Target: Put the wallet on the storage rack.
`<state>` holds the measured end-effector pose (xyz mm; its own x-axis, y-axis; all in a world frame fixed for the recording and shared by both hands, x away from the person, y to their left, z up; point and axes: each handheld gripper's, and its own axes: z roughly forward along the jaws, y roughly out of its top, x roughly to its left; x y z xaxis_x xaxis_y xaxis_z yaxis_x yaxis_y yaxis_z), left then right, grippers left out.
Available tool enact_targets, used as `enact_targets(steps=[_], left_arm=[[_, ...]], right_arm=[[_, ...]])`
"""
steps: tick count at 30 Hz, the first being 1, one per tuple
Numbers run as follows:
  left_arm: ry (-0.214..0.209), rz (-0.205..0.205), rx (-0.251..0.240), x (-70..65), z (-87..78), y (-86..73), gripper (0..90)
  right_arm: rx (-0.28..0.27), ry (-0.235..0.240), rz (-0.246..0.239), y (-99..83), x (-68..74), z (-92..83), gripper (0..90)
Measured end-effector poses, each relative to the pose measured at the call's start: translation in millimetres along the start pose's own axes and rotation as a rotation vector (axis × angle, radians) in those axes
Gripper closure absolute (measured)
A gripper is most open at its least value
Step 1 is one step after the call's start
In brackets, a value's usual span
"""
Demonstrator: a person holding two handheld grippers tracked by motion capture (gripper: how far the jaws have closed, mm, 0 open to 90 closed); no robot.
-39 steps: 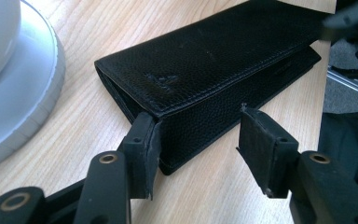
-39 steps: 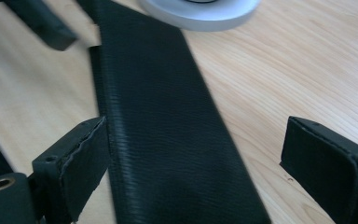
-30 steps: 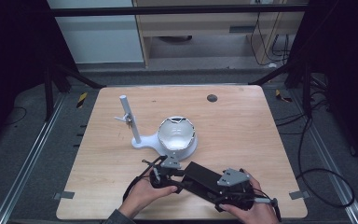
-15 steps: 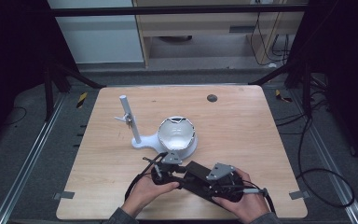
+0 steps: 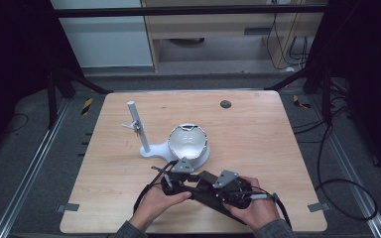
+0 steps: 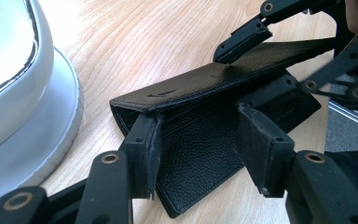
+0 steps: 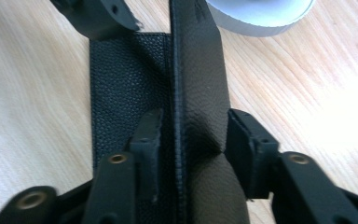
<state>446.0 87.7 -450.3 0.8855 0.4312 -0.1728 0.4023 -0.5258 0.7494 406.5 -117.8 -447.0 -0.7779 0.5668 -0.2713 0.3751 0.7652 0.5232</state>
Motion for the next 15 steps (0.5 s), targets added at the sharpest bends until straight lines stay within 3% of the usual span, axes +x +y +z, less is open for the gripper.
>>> enact_targets(steps=[4, 8, 10, 15], left_arm=[[0.009, -0.016, -0.001, -0.4, -4.0, -2.6, 46.8], [0.043, 0.001, 0.005, -1.1, -10.4, -6.4, 42.0], [0.065, 0.012, 0.018, -1.2, -12.6, -9.4, 39.6], [0.073, 0.023, 0.019, 1.6, -15.7, -15.0, 32.0]], right_arm=[[-0.006, -0.022, -0.019, 0.1, 1.6, -0.3, 68.5], [-0.028, -0.070, -0.054, 0.0, 0.9, -4.9, 81.4], [-0.043, -0.087, -0.054, -0.3, -2.3, -9.2, 83.7], [-0.067, -0.081, -0.051, -5.8, -10.0, -16.4, 84.1]])
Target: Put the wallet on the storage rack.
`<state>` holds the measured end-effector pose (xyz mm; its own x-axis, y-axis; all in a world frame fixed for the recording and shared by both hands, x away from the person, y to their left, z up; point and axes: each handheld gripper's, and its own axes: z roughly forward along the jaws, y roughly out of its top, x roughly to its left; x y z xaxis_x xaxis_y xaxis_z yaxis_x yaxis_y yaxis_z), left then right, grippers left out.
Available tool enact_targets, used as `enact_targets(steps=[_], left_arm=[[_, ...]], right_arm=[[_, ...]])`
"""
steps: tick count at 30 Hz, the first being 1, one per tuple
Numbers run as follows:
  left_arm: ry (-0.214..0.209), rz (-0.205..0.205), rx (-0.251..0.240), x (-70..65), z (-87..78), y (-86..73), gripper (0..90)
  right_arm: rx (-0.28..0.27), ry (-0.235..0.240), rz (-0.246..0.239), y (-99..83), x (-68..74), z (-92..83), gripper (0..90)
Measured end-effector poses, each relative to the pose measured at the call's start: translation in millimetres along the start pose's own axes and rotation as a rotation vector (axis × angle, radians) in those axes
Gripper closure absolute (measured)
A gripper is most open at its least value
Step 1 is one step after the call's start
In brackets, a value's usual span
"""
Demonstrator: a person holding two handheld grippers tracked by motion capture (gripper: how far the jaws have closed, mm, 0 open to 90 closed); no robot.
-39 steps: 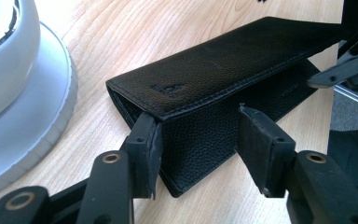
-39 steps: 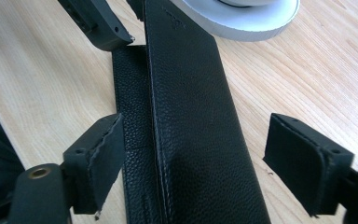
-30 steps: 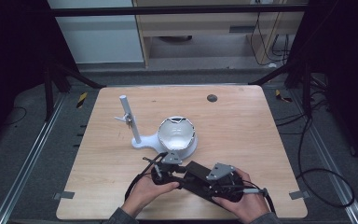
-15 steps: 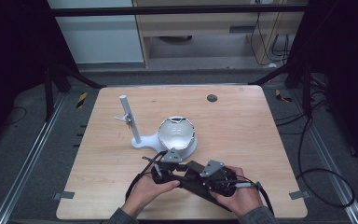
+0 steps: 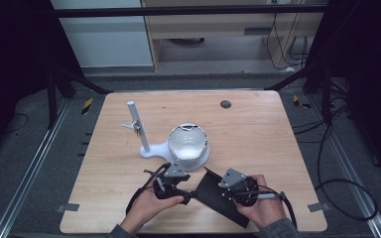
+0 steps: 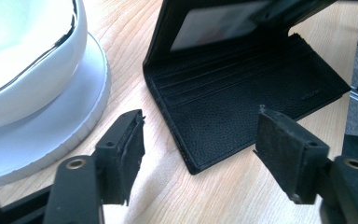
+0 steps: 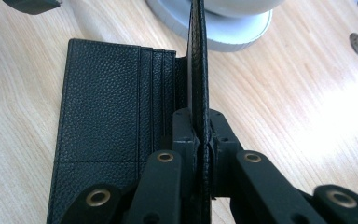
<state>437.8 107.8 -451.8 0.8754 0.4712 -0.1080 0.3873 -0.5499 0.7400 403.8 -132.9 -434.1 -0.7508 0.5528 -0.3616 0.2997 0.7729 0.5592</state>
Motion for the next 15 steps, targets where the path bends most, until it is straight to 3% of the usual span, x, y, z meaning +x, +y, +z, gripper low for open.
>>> enact_targets(steps=[7, 15], left_arm=[[0.017, -0.011, -0.030, 3.7, -4.4, 0.5, 22.2], [0.011, -0.006, -0.047, 1.3, -7.8, 2.7, 19.1]], right_arm=[[-0.091, -0.005, 0.014, -6.0, -4.3, -18.4, 84.2], [-0.188, -0.018, 0.026, -12.2, -6.8, -37.9, 84.2]])
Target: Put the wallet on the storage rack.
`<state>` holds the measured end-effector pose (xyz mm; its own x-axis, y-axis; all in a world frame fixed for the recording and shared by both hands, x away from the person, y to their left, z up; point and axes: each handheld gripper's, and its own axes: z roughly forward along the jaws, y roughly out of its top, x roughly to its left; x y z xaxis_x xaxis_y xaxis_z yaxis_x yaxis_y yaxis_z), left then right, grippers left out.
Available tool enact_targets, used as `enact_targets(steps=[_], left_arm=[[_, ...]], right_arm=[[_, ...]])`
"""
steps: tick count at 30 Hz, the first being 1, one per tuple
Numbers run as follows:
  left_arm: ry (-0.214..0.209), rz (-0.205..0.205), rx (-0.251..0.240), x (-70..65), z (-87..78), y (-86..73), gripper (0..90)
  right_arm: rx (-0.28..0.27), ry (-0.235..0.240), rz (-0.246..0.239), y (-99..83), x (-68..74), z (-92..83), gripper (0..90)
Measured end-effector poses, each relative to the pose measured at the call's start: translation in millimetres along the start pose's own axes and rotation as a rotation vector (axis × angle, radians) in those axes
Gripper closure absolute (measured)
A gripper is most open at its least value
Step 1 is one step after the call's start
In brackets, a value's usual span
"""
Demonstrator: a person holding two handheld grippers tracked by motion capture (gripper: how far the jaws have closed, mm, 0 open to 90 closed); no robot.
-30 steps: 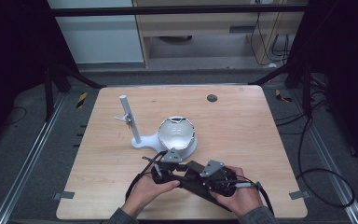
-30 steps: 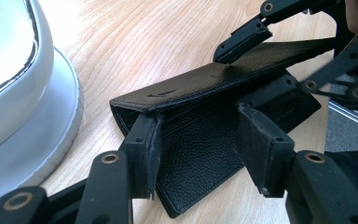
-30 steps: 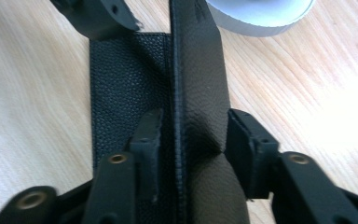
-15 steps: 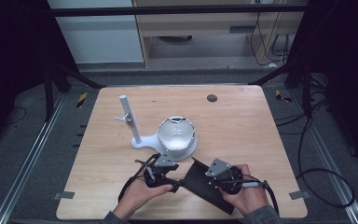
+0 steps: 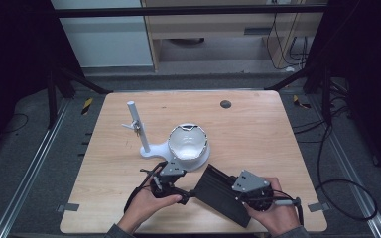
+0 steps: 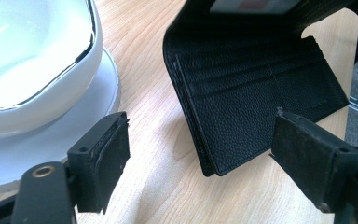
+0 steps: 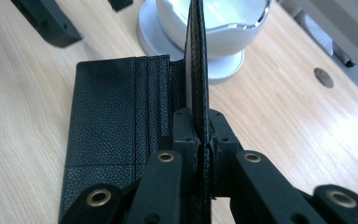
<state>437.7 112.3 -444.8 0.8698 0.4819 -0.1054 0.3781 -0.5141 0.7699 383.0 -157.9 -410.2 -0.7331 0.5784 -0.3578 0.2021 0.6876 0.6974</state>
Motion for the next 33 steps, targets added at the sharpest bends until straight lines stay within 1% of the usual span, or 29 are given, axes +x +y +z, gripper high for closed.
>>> enact_targets(steps=[3, 4, 6, 7, 9, 10, 11, 12, 13, 16, 18, 20, 22, 23, 26, 27, 28, 29, 33], left_arm=[[-0.005, 0.014, -0.001, -2.0, -2.9, 2.6, 18.4], [-0.005, 0.014, -0.001, -2.0, -2.9, 2.6, 17.9], [-0.011, 0.017, -0.011, -3.4, -4.9, 5.2, 17.7], [-0.010, 0.032, -0.012, -3.7, -6.6, 7.8, 17.5], [-0.015, 0.033, -0.020, -4.2, -7.6, 10.6, 17.3], [-0.015, 0.033, -0.020, -4.2, -7.6, 10.6, 17.2], [-0.019, 0.044, -0.020, -4.4, -7.3, 13.0, 17.1], [-0.019, 0.044, -0.020, -4.4, -7.3, 13.0, 17.0], [-0.024, 0.053, -0.012, -4.1, -5.0, 14.6, 16.9], [-0.029, 0.059, -0.005, -3.7, -1.2, 16.0, 16.8], [-0.048, 0.053, -0.010, -2.0, 5.2, 18.0, 16.7], [-0.054, 0.053, -0.007, -0.8, 7.7, 18.5, 16.4], [-0.071, 0.036, -0.007, 2.2, 14.6, 18.7, 16.3], [-0.088, 0.025, -0.004, 5.0, 19.5, 18.7, 16.4], [-0.100, 0.016, -0.004, 7.5, 23.0, 19.1, 18.5], [-0.109, 0.010, -0.010, 9.0, 24.0, 19.9, 18.5], [-0.126, -0.004, -0.017, 10.6, 25.0, 21.0, 21.8], [-0.136, -0.010, -0.019, 11.7, 25.6, 21.5, 22.7], [-0.167, -0.022, -0.011, 13.6, 25.2, 23.6, 28.2]], right_arm=[[-0.036, 0.001, 0.012, -0.1, -2.7, -6.8, 84.3], [-0.036, 0.001, 0.012, -0.1, -2.7, -6.8, 84.3], [-0.068, 0.007, 0.023, 0.2, -5.3, -12.9, 84.3], [-0.077, 0.011, 0.028, 0.6, -6.2, -14.4, 84.3], [-0.096, 0.017, 0.030, 1.8, -7.2, -17.4, 84.2], [-0.103, 0.019, 0.031, 2.3, -7.6, -18.5, 84.3], [-0.116, 0.022, 0.032, 3.3, -8.3, -20.2, 84.3], [-0.116, 0.022, 0.032, 3.3, -8.3, -20.2, 84.3], [-0.132, 0.032, 0.037, 4.8, -9.2, -22.4, 84.3], [-0.142, 0.037, 0.035, 6.2, -9.5, -23.6, 84.3], [-0.153, 0.047, 0.030, 8.4, -9.6, -24.9, 84.3], [-0.158, 0.047, 0.029, 9.1, -9.6, -25.5, 84.3], [-0.172, 0.054, 0.028, 10.8, -9.7, -26.9, 84.3], [-0.176, 0.057, 0.025, 12.3, -9.3, -27.8, 84.3], [-0.181, 0.058, 0.019, 13.3, -9.3, -28.3, 84.3], [-0.184, 0.060, 0.018, 13.7, -9.2, -28.4, 84.3], [-0.189, 0.059, 0.020, 14.5, -9.6, -28.5, 84.3], [-0.191, 0.058, 0.022, 14.7, -9.7, -28.5, 84.3], [-0.199, 0.055, 0.021, 15.9, -10.9, -29.6, 84.3]])
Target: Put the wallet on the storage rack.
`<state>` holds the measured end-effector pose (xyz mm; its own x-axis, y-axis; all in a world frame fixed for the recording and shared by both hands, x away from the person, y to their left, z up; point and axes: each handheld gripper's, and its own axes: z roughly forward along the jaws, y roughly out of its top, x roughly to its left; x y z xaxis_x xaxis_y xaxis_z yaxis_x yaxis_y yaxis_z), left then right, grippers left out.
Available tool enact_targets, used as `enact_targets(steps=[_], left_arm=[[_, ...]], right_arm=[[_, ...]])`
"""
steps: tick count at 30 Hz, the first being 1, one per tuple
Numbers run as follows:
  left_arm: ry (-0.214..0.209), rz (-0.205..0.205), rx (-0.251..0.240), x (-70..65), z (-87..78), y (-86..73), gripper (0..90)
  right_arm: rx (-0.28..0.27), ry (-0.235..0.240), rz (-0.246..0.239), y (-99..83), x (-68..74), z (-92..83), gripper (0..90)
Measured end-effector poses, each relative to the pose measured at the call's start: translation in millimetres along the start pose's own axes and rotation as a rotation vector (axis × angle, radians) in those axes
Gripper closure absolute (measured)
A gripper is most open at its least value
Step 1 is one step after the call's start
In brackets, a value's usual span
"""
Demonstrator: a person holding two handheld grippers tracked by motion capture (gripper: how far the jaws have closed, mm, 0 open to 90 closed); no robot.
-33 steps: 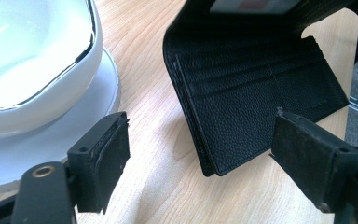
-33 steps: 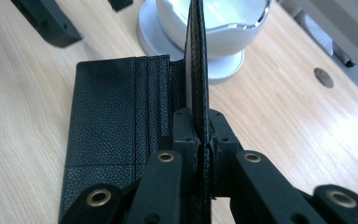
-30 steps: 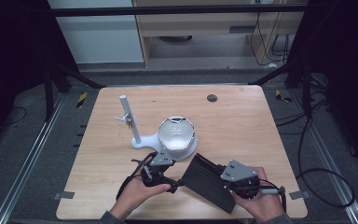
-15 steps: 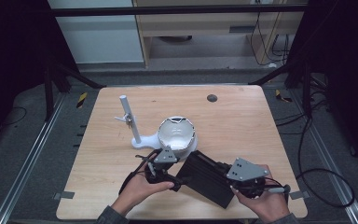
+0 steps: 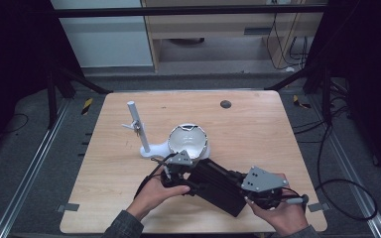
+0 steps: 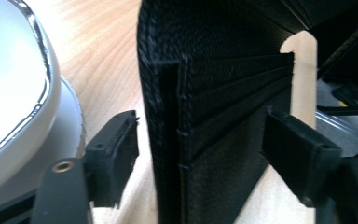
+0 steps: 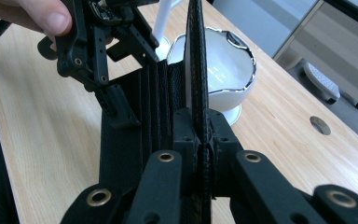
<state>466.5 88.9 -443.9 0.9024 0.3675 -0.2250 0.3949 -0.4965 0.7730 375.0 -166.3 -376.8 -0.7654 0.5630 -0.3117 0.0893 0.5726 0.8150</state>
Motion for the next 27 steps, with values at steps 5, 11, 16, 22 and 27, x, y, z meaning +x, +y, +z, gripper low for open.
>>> enact_targets(steps=[5, 11, 16, 22, 27], left_arm=[[-0.024, -0.007, -0.009, -0.6, -8.9, 4.6, 51.9], [-0.039, -0.024, -0.034, -5.8, -24.8, 13.3, 78.9], [0.033, 0.021, -0.004, -15.7, -37.1, 24.7, 80.0], [0.045, 0.032, -0.003, -18.7, -45.1, 28.7, 80.4], [0.060, 0.023, -0.016, -18.5, -51.9, 31.6, 80.6]], right_arm=[[-0.017, -0.005, -0.002, 2.6, -1.4, -2.7, 84.2], [-0.020, -0.007, -0.020, 2.4, -2.5, -5.1, 83.8], [-0.022, -0.012, -0.021, -1.0, -3.9, -5.7, 83.2], [-0.022, -0.014, -0.017, -3.7, -3.5, -4.9, 82.7], [-0.020, -0.009, -0.018, -4.8, -0.3, -1.9, 81.1]])
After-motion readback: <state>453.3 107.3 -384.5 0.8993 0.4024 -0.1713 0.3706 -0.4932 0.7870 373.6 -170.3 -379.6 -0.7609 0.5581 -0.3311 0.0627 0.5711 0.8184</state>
